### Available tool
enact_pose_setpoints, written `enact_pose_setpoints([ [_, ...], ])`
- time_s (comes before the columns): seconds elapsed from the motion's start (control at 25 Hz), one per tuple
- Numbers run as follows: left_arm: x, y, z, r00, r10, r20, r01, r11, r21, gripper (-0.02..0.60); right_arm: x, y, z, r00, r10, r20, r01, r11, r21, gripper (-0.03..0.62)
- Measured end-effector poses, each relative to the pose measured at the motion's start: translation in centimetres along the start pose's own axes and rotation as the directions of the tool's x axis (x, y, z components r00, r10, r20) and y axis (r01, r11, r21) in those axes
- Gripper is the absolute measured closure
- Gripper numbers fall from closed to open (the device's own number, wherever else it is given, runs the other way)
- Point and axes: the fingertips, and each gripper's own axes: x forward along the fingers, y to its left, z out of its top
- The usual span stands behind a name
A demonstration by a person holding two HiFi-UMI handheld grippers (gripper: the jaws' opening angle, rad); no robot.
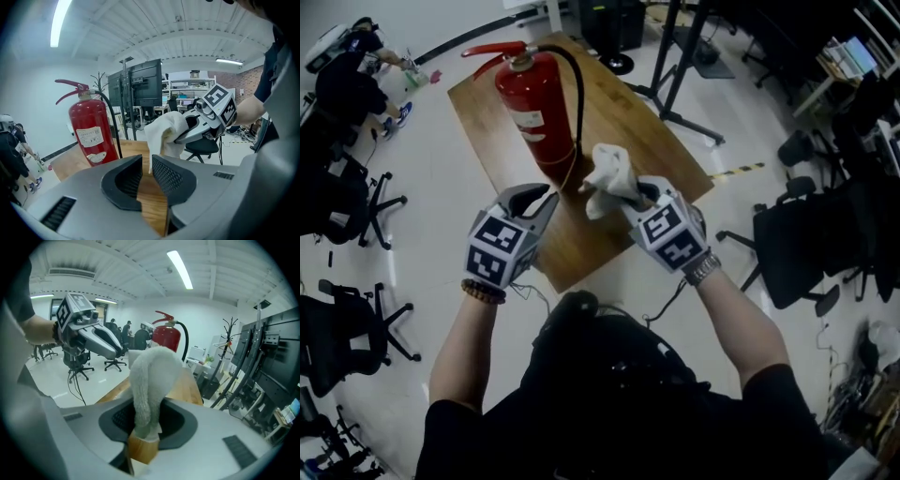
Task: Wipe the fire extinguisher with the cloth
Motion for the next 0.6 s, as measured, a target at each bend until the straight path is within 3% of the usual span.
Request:
enact_pose_setpoints([
  [0.36,-2.9,-1.9,0.9,0.997,0.071,0.016,-0.071,0.997,-0.008,0.531,-1.8,2.3,0.3,0.997,0.064,0.044,-0.063,0.997,-0.040,0.479],
  [0.6,-3.5,-2.2,2.1,0.997,0.070,0.022,-0.070,0.997,0.018,0.531,-1.7,2.7,2.1,0.993,0.086,0.078,-0.082,0.995,-0.052,0.479],
])
